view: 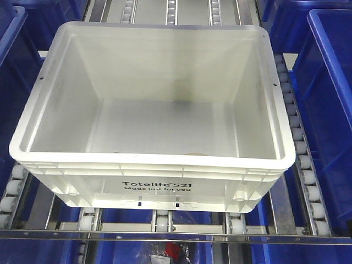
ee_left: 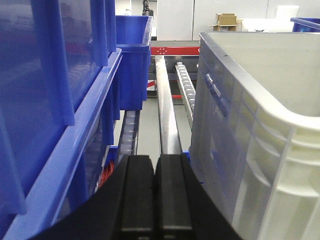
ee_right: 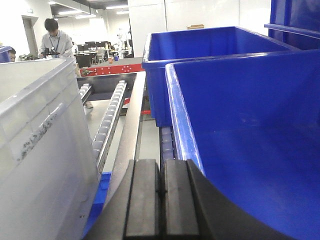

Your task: Place moving items into box and shelve

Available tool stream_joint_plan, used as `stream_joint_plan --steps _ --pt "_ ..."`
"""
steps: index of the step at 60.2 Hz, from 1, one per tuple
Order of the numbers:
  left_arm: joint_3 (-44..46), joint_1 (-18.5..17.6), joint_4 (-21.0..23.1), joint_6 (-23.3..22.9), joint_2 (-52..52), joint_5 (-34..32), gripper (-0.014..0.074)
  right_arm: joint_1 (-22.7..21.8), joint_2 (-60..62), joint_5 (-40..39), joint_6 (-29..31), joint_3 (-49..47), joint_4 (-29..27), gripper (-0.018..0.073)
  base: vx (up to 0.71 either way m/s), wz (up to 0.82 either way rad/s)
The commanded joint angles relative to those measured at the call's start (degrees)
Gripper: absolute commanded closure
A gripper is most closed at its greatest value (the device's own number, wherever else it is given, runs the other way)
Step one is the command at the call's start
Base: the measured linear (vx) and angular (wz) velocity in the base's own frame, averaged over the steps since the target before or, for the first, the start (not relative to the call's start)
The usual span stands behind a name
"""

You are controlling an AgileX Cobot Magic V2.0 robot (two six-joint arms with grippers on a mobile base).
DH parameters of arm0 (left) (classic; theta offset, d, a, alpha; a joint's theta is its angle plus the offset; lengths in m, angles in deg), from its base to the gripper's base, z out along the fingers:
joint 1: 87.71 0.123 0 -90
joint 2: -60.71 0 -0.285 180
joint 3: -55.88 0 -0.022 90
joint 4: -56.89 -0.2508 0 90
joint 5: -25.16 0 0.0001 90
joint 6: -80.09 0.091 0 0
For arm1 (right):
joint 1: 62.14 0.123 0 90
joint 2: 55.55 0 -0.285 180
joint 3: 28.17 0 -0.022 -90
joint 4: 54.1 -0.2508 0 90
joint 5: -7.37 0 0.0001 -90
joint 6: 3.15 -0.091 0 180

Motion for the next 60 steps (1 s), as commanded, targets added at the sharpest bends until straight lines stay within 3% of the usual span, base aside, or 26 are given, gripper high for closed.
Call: stream_joint_plan --steps 1,10,19,23,37,60 --pt "-1.41 -0.25 0.47 -0.21 -0.71 -5.02 0.0619 -0.43 0.81 -5.21 0.06 1.02 0.12 0.0575 0.00 0.00" --pt "-1.41 -0.25 0.47 -0.21 -0.71 -5.02 0.0619 -0.08 0.88 -4.44 2.94 1.13 -0.23 0.0575 0.00 0.00" --pt "-1.41 -0.25 0.47 -0.21 -0.71 -5.02 0.0619 2.22 0.88 -4.16 15.93 1.13 -6.16 0.0575 0.00 0.00" --pt "-1.41 -0.25 0.47 -0.21 -0.71 -5.02 0.0619 2.85 0.88 -4.42 18.08 1.13 -7.88 0.0575 0.00 0.00" --pt "-1.41 -0.25 0.47 -0.21 -0.71 -5.02 0.0619 2.91 0.88 -5.02 11.93 1.13 -5.58 0.0575 0.00 0.00" --pt "-1.41 -0.25 0.47 -0.21 -0.71 -5.02 0.0619 2.91 0.88 -5.08 12.37 1.13 -5.88 0.0575 0.00 0.00"
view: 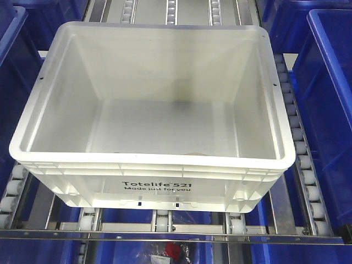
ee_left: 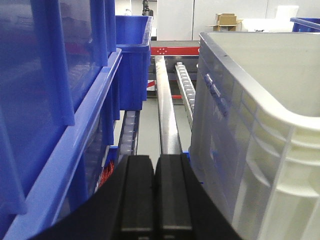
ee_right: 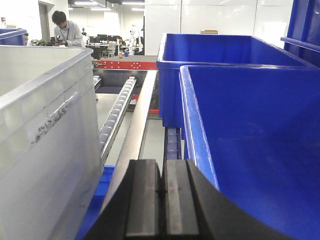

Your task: Place moving items into box and shelve

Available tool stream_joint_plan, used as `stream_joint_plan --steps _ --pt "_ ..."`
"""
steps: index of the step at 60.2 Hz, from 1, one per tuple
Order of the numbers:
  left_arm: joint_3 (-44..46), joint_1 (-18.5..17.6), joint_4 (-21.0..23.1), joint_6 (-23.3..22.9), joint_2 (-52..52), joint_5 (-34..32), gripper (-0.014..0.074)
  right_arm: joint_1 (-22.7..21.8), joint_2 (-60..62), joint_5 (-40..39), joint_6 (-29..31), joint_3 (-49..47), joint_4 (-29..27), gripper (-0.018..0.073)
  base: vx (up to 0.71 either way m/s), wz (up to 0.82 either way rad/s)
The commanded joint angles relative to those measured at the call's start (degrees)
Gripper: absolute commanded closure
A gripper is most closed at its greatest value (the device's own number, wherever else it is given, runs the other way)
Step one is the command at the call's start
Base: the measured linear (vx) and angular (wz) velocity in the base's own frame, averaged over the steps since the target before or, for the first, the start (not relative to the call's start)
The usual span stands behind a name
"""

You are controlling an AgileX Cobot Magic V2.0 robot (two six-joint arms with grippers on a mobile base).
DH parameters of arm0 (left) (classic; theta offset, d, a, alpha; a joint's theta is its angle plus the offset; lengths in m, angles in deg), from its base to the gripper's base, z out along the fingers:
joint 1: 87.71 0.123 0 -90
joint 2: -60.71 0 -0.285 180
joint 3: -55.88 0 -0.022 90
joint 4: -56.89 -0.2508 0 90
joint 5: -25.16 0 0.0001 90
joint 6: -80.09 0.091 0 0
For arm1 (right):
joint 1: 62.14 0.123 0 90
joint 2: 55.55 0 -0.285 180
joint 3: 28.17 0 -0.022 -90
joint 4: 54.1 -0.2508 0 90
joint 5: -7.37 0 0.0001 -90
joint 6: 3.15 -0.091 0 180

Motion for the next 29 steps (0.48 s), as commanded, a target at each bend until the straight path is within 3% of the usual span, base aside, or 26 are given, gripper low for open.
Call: stream_joint_plan --steps 1,29 --pt "-1.41 -0.25 0.47 -0.21 -0.71 -5.02 0.0619 0.06 0.88 -5.14 -0.13 1.08 0.42 0.0575 0.00 0.00" --pt "-1.41 -0.25 0.47 -0.21 -0.71 -5.02 0.0619 0.06 0.82 -5.13 -0.13 1.08 0.42 0.0575 0.00 0.00"
